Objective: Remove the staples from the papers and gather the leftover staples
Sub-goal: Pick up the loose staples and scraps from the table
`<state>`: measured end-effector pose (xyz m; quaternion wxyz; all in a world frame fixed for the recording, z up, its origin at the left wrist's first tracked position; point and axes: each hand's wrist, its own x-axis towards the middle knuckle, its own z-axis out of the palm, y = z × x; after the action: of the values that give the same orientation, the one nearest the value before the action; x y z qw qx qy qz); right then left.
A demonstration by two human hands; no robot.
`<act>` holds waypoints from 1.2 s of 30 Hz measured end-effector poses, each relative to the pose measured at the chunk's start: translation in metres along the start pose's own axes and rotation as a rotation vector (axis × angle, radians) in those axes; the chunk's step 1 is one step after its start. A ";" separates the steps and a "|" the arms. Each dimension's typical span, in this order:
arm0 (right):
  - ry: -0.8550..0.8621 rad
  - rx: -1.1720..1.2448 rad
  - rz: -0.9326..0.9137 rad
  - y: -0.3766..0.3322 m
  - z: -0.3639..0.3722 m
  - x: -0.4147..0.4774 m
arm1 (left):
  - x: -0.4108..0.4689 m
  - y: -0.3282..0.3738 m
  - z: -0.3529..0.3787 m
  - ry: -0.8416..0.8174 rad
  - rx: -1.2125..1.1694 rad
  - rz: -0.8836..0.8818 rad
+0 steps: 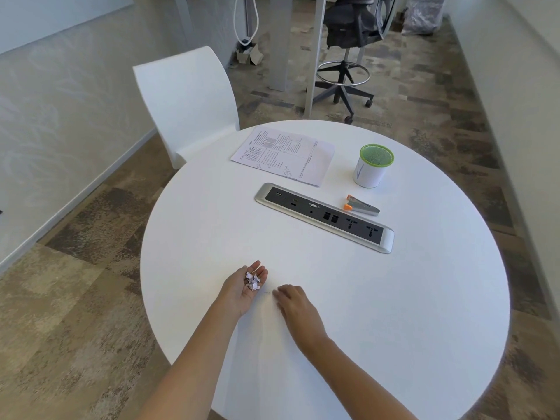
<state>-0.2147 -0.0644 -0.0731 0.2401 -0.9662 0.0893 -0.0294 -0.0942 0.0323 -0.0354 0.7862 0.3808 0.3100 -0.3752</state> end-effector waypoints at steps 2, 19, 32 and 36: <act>-0.015 -0.015 -0.036 0.004 0.000 -0.003 | 0.000 0.001 0.000 -0.001 -0.001 -0.001; -0.131 0.083 0.186 -0.003 -0.018 0.012 | 0.002 -0.003 0.002 -0.008 0.039 -0.023; 0.012 0.651 0.651 -0.006 -0.031 0.015 | -0.004 -0.009 0.005 0.013 0.106 -0.022; 0.033 1.039 0.750 -0.008 -0.049 0.024 | -0.009 -0.012 0.007 -0.013 0.180 -0.047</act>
<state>-0.1945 -0.0842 -0.0260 0.6695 -0.6264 0.3993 0.0022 -0.1074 0.0240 -0.0295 0.7419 0.4401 0.2789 -0.4221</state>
